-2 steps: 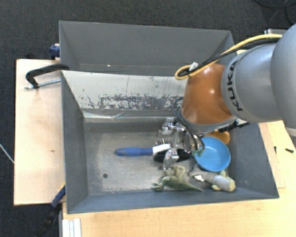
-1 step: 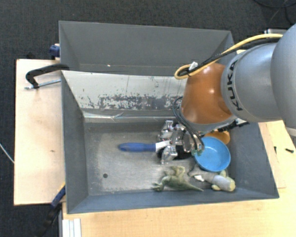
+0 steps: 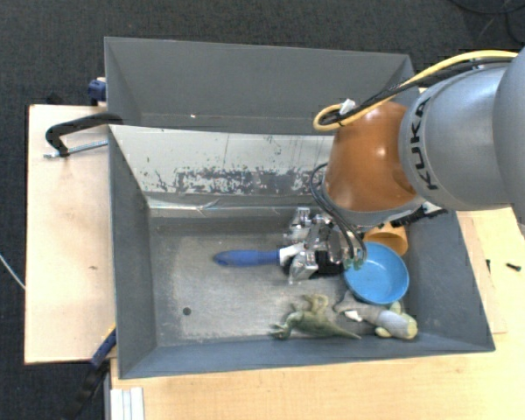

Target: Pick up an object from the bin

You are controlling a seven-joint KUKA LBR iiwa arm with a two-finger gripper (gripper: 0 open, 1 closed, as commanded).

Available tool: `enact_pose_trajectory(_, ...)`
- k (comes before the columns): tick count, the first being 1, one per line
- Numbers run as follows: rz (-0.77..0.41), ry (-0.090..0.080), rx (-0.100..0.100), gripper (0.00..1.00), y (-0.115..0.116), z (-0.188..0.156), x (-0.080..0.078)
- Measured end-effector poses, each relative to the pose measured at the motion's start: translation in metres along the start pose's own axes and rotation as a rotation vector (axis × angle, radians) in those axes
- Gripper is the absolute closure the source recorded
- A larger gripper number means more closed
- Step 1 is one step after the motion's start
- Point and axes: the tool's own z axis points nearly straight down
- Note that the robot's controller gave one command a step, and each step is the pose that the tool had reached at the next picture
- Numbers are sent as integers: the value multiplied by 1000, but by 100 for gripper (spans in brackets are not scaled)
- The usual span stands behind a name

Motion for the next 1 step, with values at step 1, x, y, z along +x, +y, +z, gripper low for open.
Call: enact_pose_trajectory(1,-1,-4,0,100,1,-57,-2)
